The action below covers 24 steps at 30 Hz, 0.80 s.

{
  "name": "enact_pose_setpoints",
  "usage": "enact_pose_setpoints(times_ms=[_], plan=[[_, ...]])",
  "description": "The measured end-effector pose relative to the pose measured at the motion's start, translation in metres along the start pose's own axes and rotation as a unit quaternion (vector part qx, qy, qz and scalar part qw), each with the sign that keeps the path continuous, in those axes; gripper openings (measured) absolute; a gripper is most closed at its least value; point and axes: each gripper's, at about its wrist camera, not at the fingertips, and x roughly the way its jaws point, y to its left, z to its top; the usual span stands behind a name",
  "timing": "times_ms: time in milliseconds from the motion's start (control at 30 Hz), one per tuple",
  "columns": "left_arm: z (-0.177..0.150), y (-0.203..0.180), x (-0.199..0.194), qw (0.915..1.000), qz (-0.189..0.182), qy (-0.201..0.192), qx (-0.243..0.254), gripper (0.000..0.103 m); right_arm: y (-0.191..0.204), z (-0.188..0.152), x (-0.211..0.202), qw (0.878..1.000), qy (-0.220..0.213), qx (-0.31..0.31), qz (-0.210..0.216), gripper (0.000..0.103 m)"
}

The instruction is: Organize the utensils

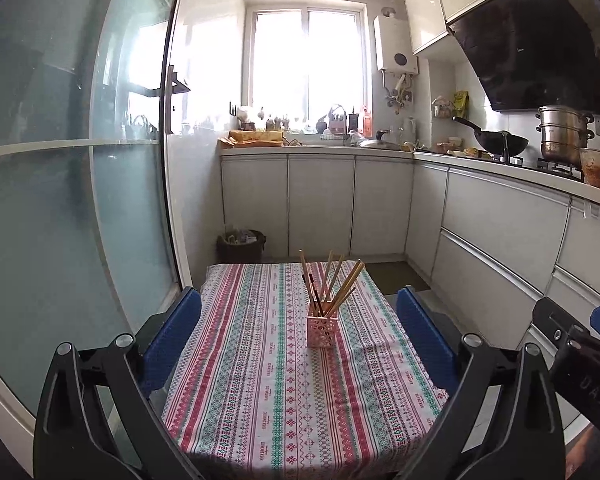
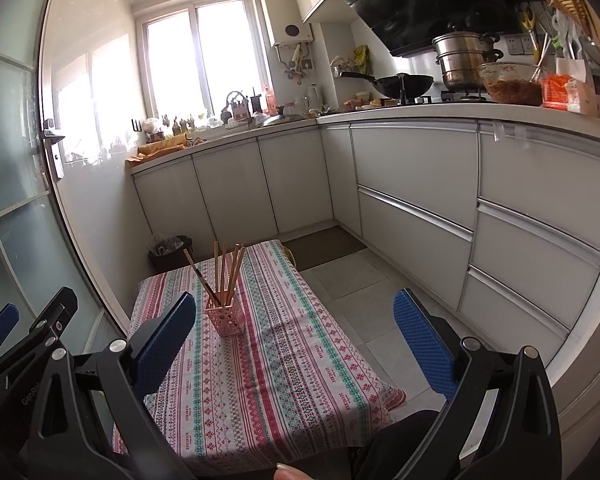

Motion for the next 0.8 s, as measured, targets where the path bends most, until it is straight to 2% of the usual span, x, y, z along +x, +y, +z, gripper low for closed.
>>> enact_pose_setpoints(times_ms=[167, 800], plan=[[0.0021, 0.0044, 0.0020, 0.9998, 0.001, 0.016, -0.011, 0.096, -0.0028, 0.0006, -0.0031, 1.000, -0.006, 0.007, 0.002, 0.096], [0.0045, 0.0091, 0.0060, 0.9993, 0.005, 0.025, -0.027, 0.096, -0.0013, 0.0018, -0.0053, 1.000, -0.011, 0.007, 0.003, 0.096]])
